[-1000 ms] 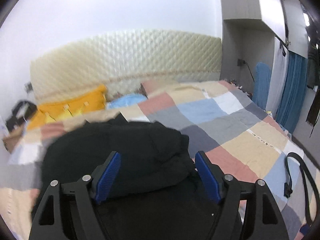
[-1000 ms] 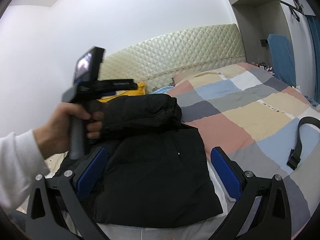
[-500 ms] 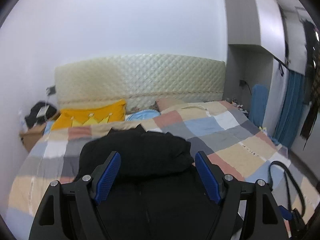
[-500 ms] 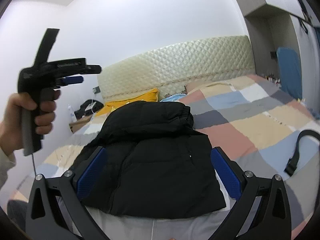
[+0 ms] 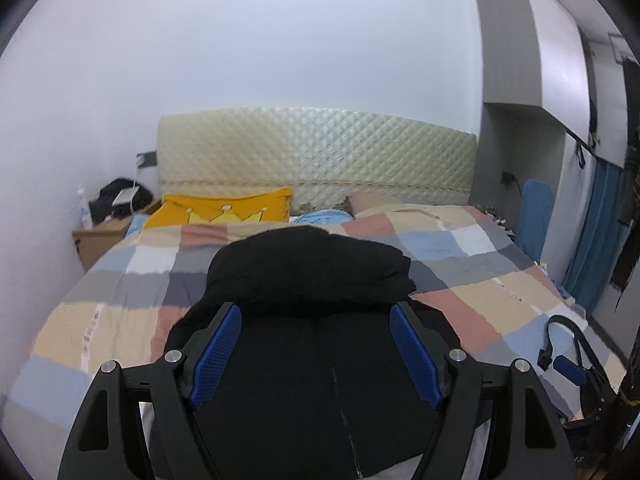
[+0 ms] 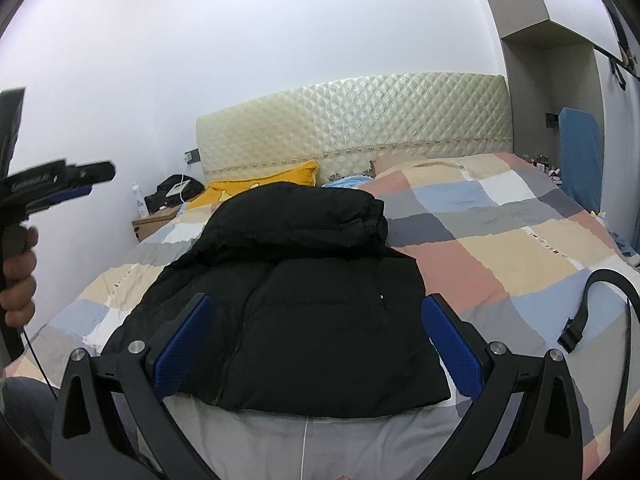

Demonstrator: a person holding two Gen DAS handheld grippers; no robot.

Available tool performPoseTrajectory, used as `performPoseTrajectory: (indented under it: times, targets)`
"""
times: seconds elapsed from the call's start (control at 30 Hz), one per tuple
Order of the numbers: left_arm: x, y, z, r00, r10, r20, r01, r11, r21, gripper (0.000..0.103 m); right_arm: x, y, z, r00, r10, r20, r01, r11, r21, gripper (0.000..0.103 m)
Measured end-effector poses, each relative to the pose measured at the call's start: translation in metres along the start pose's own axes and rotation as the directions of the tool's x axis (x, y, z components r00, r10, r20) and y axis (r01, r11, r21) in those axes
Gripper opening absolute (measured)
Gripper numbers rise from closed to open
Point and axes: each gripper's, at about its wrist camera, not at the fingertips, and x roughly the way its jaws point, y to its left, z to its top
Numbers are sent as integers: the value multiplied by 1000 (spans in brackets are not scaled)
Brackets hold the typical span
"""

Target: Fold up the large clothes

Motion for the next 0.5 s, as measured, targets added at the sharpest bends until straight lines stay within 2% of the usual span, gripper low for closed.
performPoseTrajectory:
  times: [0.17, 0.27, 0.5]
  targets:
    - [9, 11, -21, 999, -26, -23, 26, 1000, -1, 77, 5, 5, -2, 1000, 22, -18, -22, 1000, 1, 103]
    - [17, 15, -36, 1000, -9, -26, 10, 1000, 10, 77, 10, 8, -5, 999, 11, -34, -11, 1000, -14, 103]
    - [48, 38, -63, 996, -12, -93, 9, 999, -35, 77, 25, 14, -7, 997, -9, -79, 6, 999, -40, 103]
